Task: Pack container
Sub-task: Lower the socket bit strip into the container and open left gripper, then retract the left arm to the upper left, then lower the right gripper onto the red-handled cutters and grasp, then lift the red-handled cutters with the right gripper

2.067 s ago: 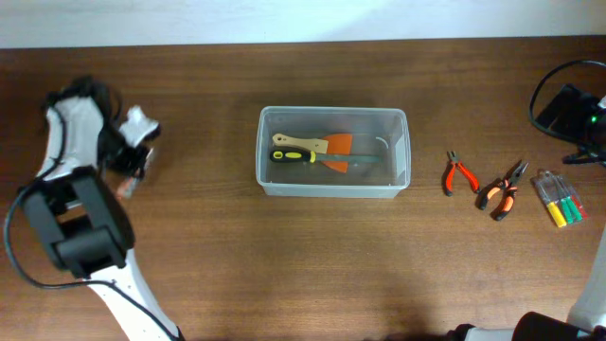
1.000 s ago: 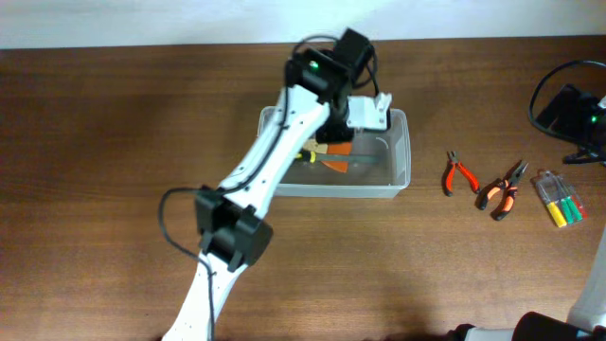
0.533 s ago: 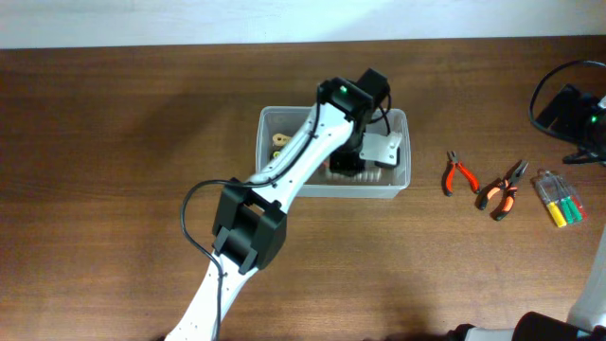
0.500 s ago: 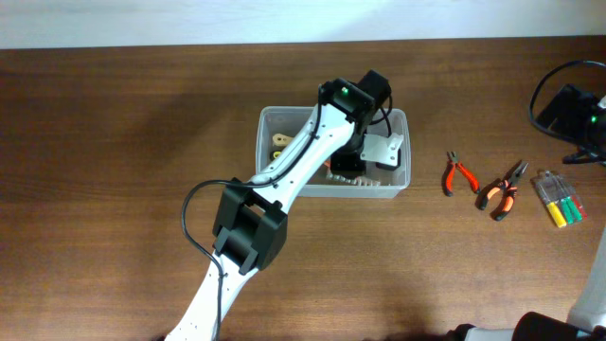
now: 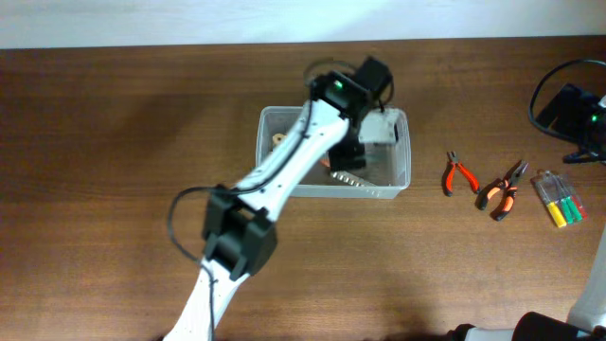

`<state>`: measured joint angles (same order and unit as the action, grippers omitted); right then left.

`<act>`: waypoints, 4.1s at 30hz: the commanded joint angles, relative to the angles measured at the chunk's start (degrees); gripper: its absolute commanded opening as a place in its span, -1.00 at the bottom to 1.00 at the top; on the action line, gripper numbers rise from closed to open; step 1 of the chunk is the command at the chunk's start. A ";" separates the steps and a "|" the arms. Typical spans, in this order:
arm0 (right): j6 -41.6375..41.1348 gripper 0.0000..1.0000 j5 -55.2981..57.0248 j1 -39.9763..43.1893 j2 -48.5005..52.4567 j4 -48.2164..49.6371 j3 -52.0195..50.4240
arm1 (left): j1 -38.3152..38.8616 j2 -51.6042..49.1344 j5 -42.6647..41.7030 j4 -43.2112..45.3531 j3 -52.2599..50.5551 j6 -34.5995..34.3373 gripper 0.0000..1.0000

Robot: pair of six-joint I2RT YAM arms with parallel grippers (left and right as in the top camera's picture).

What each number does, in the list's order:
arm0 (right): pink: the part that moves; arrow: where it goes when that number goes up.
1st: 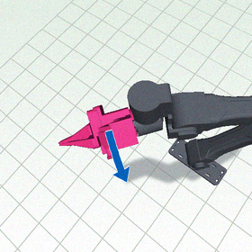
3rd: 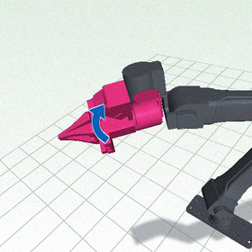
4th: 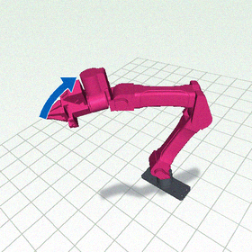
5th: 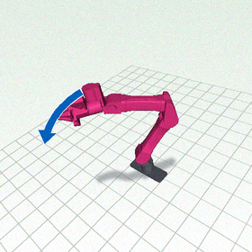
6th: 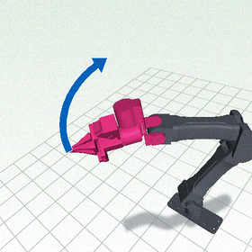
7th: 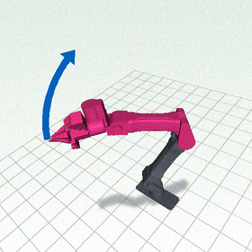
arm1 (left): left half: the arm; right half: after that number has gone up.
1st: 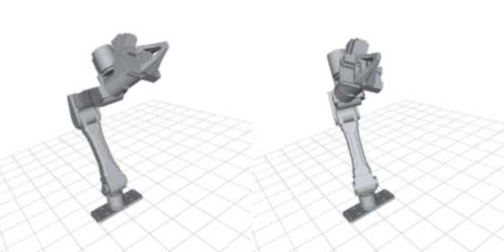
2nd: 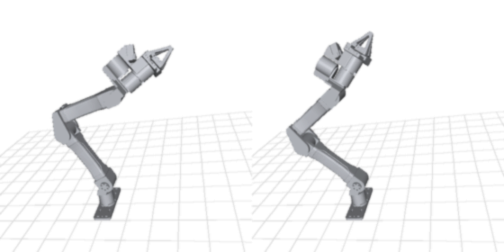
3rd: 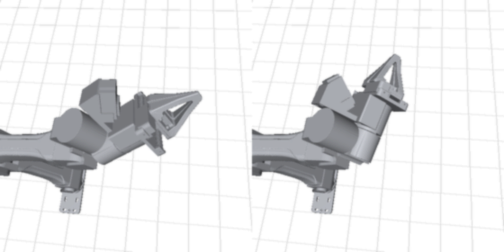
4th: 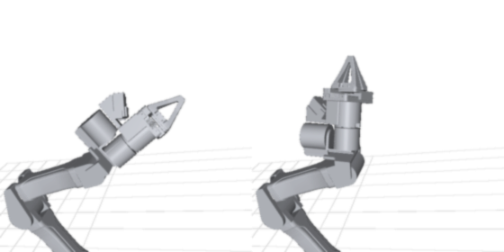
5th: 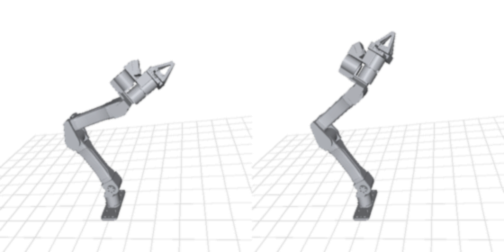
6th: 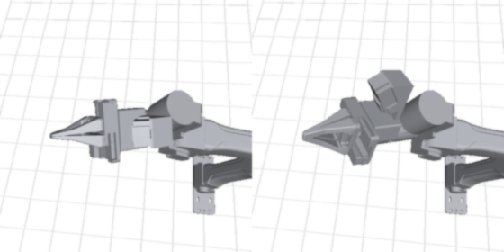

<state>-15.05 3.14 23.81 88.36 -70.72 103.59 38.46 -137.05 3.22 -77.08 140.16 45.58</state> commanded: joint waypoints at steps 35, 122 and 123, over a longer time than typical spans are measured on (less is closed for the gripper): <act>19.50 0.65 -1.77 -13.68 30.93 2.99 -7.54 | -54.75 15.39 1.55 -7.63 3.15 -38.86 0.98; 3.13 0.15 -3.98 -13.62 31.08 16.04 -22.71 | -54.75 15.39 1.55 -7.63 3.15 -38.86 0.99; 3.13 0.15 -3.96 -13.62 31.08 15.85 -22.71 | -54.75 15.39 1.55 -7.63 3.15 -38.86 0.99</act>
<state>-10.72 -0.34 10.13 119.22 -54.15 82.11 -16.10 -121.36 5.78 -84.66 143.41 7.42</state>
